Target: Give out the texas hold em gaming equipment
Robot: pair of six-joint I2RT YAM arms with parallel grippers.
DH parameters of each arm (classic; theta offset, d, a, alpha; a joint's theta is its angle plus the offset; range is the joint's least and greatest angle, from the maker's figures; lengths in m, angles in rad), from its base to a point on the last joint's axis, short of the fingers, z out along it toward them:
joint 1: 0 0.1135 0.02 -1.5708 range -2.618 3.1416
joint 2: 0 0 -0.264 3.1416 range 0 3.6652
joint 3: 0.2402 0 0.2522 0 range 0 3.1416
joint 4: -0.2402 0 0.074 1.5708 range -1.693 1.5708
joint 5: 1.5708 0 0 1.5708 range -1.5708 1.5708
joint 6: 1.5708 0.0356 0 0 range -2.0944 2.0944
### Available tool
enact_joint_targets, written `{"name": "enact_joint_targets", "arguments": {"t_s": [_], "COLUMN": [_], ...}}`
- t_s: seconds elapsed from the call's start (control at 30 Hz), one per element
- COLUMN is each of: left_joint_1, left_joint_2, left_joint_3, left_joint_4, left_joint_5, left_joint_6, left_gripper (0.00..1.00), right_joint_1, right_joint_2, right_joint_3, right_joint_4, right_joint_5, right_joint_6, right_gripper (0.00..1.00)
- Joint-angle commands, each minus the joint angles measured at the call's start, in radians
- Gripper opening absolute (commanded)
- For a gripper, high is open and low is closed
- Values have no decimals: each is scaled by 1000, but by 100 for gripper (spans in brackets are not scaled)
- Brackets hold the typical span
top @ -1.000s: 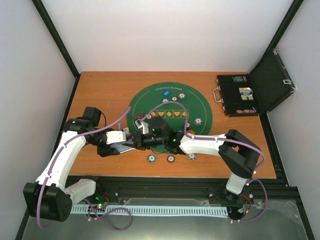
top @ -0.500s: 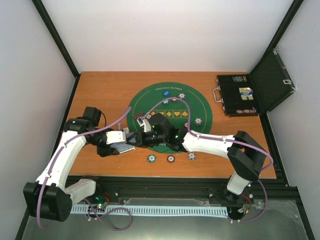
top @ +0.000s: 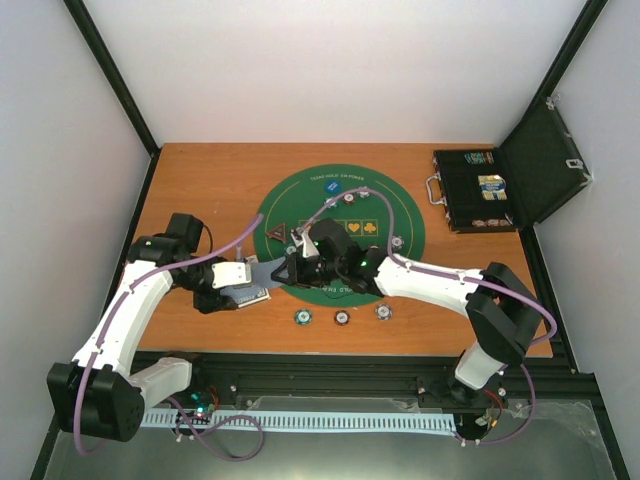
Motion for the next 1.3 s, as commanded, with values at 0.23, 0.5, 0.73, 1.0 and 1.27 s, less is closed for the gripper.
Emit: {"name": "enact_joint_targets", "arguments": {"t_s": [0.23, 0.5, 0.73, 1.0, 1.27], "left_joint_1": [-3, -3, -3, -4, -4], "left_joint_2": [-6, -12, -6, -19, -22], "left_joint_3": [42, 47, 55, 45, 42], "left_joint_4": [-16, -28, -42, -46, -43], "left_joint_5": [48, 36, 29, 18, 27], "left_joint_6": [16, 17, 15, 14, 12], "left_gripper": [15, 15, 14, 14, 14], "right_joint_1": [-161, -267, -299, -326, -342], "right_joint_2": [57, 400, 753, 965, 811], "right_joint_3": [64, 426, 860, 1207, 1162], "right_joint_4": [-103, -226, -361, -543, -586], "right_joint_5": [-54, -134, -161, -110, -65], "right_joint_6": [-116, -250, -276, -305, -379], "right_gripper": [5, 5, 5, 3, 27]}}
